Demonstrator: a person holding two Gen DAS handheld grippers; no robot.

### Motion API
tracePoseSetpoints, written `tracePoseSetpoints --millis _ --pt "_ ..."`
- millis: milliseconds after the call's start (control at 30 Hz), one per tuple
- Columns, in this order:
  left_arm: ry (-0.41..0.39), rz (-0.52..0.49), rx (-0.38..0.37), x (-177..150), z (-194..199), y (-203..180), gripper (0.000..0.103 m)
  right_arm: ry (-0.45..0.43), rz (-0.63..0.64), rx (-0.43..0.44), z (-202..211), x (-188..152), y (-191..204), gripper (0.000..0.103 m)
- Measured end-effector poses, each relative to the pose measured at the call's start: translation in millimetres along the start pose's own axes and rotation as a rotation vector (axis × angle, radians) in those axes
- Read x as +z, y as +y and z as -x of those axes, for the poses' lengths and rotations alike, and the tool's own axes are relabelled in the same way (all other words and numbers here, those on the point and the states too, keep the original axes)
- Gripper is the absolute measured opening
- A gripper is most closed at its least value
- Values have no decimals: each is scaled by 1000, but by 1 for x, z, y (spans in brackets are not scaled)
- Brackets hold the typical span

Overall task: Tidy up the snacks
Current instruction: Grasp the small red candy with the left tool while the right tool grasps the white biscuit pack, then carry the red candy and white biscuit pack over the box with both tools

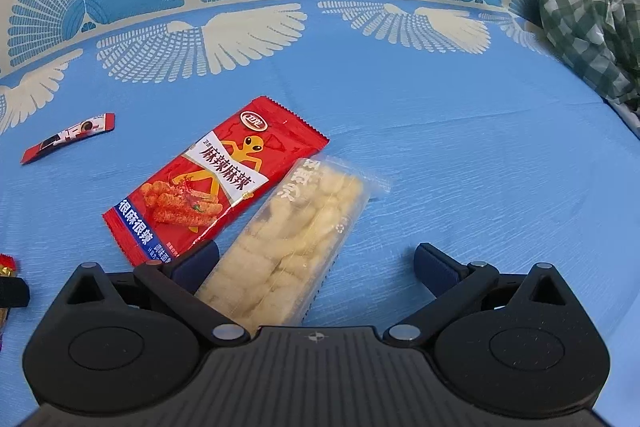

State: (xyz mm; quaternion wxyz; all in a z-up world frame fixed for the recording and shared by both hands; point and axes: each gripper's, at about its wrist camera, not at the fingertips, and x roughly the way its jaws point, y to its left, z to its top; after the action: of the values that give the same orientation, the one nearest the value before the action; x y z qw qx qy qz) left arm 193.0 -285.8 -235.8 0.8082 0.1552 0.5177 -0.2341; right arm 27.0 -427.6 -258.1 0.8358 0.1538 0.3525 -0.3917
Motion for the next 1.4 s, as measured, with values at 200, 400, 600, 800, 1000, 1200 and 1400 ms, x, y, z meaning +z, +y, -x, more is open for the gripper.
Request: tracePoseSetpoints --millis 200,400,600,800,1000,1200,1400 --pt "-1 0 1 0 0 0 103 -17 0 -2 1 -3 1 103" --pt "0 0 1 0 0 1 103 -27 1 -2 2 -4 2 103" --pt "-24 -27 -14 2 22 -1 23 -27 26 1 13 3 0 41" --pt "-16 -11 -46 -6 62 6 19 48 -55 68 34 4 -14 38" --pt "-93 -26 -97 -29 142 14 18 23 -111 142 103 -6 -20 38" --pt "-173 -21 -157 -67 223 36 18 -13 -125 223 194 -26 -11 38" --pt "-209 -6 -139 -121 292 78 18 41 -135 352 271 -49 19 38"
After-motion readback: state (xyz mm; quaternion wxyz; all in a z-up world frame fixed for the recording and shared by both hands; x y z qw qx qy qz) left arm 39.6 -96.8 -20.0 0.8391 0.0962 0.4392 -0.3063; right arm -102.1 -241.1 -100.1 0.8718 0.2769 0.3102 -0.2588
